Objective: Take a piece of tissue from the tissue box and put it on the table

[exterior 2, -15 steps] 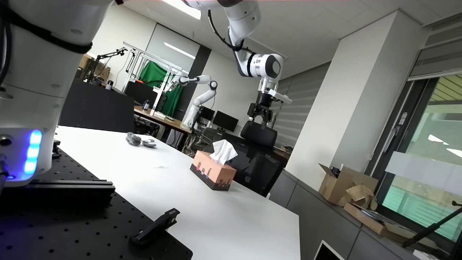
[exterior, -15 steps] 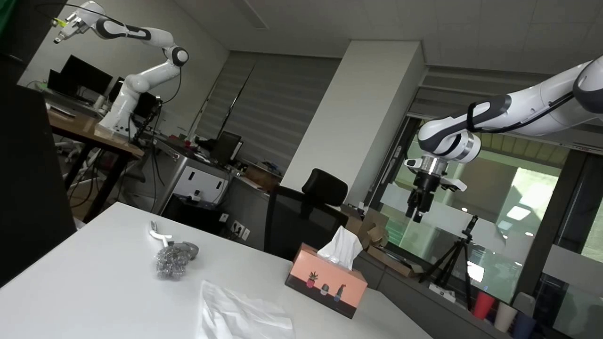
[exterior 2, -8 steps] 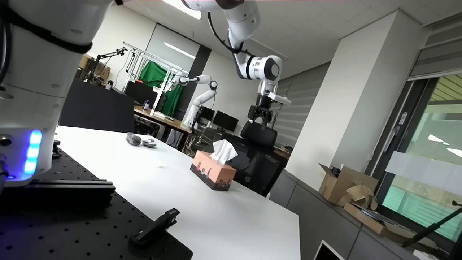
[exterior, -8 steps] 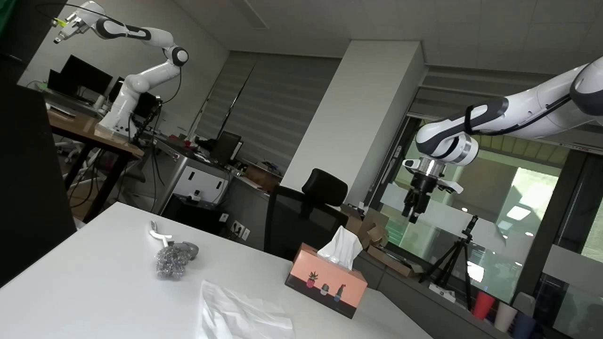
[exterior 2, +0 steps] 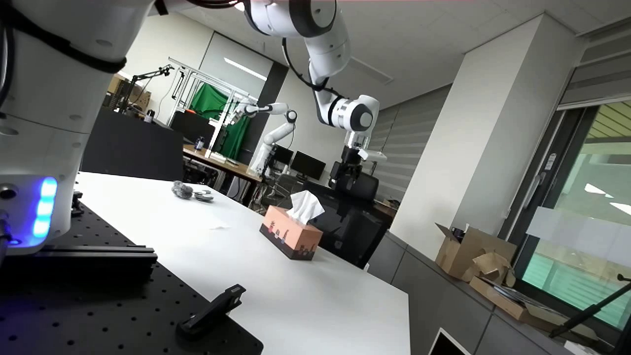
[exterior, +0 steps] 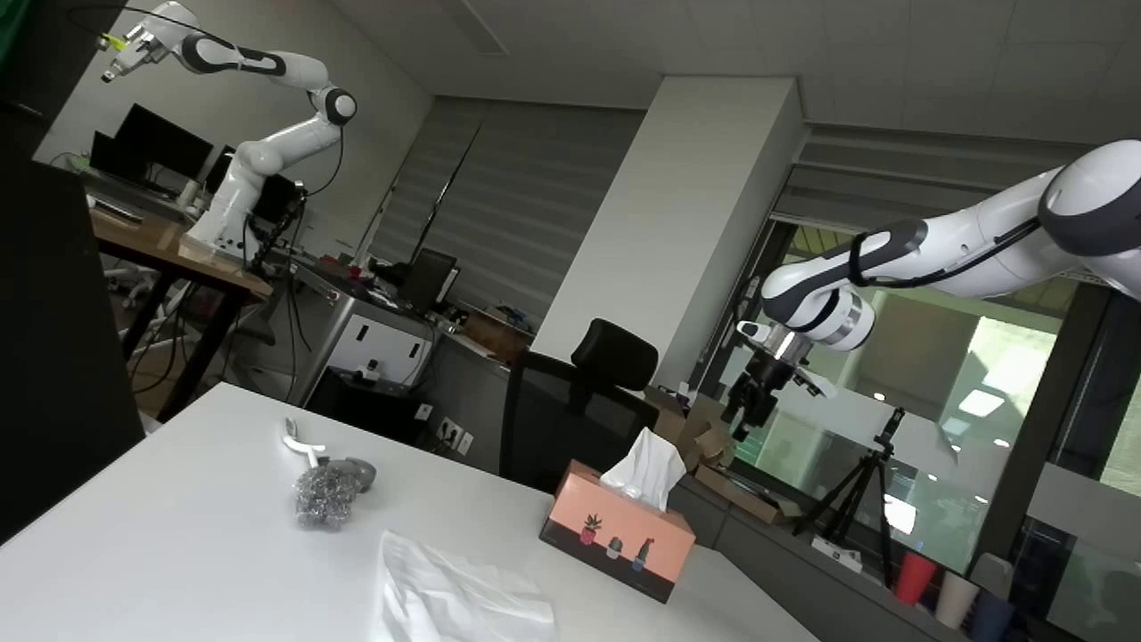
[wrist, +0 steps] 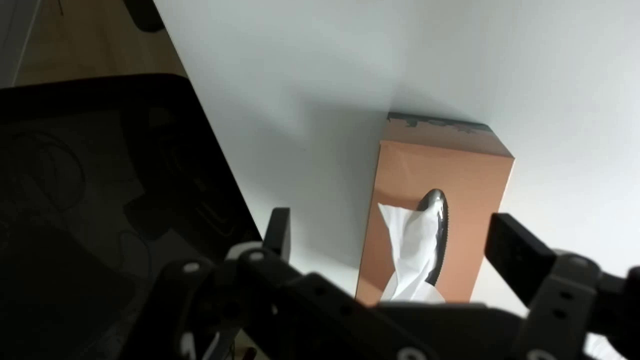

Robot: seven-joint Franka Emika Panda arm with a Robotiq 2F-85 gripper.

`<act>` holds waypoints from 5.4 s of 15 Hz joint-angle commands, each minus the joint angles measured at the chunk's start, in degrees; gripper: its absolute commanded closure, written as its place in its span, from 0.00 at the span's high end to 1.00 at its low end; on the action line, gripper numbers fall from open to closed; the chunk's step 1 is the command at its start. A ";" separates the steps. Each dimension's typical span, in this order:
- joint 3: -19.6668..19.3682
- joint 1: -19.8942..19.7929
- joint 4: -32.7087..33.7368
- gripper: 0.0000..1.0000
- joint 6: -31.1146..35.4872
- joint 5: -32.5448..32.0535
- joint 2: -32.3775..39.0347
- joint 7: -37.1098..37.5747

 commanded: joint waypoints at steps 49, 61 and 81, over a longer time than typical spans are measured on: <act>7.36 15.08 32.17 0.00 -31.69 7.08 5.78 -13.03; 8.75 16.87 30.78 0.01 -31.45 9.24 7.93 -13.21; 7.28 24.13 24.72 0.00 4.31 7.56 12.02 -12.84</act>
